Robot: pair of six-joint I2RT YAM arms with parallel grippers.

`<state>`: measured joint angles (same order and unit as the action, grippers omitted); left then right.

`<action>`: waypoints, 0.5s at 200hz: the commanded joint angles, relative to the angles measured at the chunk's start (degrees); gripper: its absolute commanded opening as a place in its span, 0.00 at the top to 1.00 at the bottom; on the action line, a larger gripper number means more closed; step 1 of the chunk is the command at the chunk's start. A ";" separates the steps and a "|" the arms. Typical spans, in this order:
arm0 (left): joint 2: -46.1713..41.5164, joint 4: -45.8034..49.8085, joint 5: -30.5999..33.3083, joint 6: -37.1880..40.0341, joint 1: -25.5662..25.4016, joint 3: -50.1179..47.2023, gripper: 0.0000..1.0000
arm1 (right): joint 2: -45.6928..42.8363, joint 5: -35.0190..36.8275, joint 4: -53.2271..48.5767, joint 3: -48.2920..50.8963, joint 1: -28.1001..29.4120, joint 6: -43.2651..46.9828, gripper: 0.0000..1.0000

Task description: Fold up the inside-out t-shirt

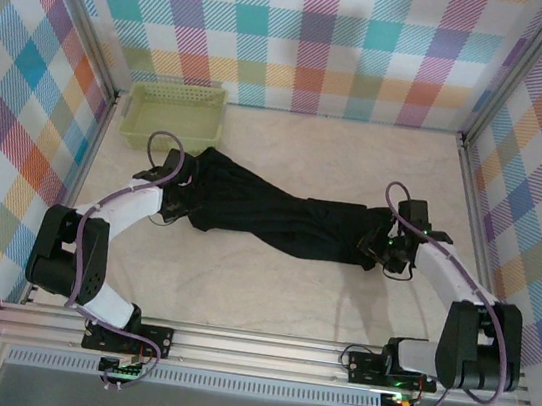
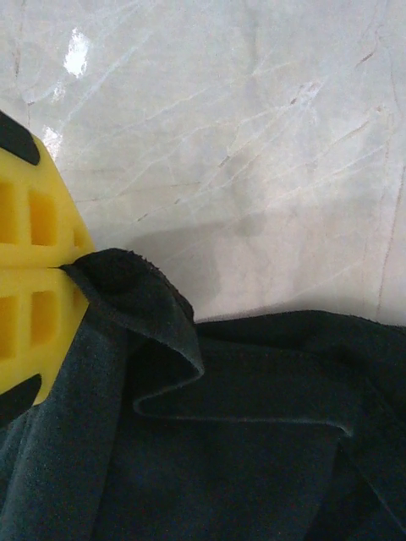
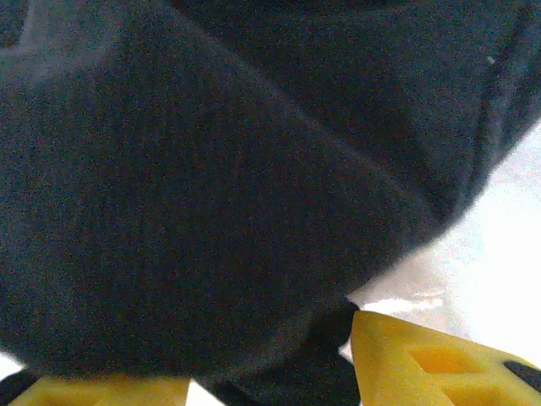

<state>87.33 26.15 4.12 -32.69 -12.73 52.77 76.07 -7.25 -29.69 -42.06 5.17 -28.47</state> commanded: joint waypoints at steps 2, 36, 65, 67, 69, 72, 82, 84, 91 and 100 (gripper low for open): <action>0.26 3.54 1.04 1.69 -0.60 1.06 0.94 | 3.23 -1.97 2.98 -3.94 1.08 1.60 0.51; -3.97 8.49 10.00 2.80 -5.44 1.74 0.76 | 1.93 5.11 -2.18 -8.30 5.74 3.83 0.49; -14.81 10.17 23.94 1.02 -17.56 0.42 0.50 | -1.26 13.10 -7.19 -10.87 5.63 2.78 0.31; -15.61 10.00 24.36 0.91 -18.46 0.32 0.49 | -1.27 13.08 -7.15 -10.99 5.46 2.80 0.31; -16.25 9.80 24.73 0.84 -19.13 0.18 0.48 | -1.17 12.95 -7.14 -11.08 5.31 2.80 0.31; -17.15 9.50 25.07 0.77 -20.27 0.08 0.47 | -1.12 12.52 -7.07 -11.18 5.05 2.93 0.31; -18.93 7.45 25.70 0.69 -24.65 -0.20 0.44 | -0.45 10.82 -6.12 -11.52 4.36 3.16 0.31; -19.14 6.84 25.68 0.76 -25.64 -0.21 0.43 | -0.19 10.60 -6.02 -11.61 4.22 3.11 0.31; -19.17 4.66 24.79 1.32 -28.47 -0.04 0.40 | 0.69 9.83 -5.65 -12.25 3.82 2.75 0.31; -17.91 2.36 24.07 1.77 -31.71 0.76 0.39 | 2.00 8.78 -5.58 -13.18 3.29 2.45 0.31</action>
<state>68.84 32.12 23.97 -31.55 -37.89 52.77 75.72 1.72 -33.85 -53.08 9.69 -26.04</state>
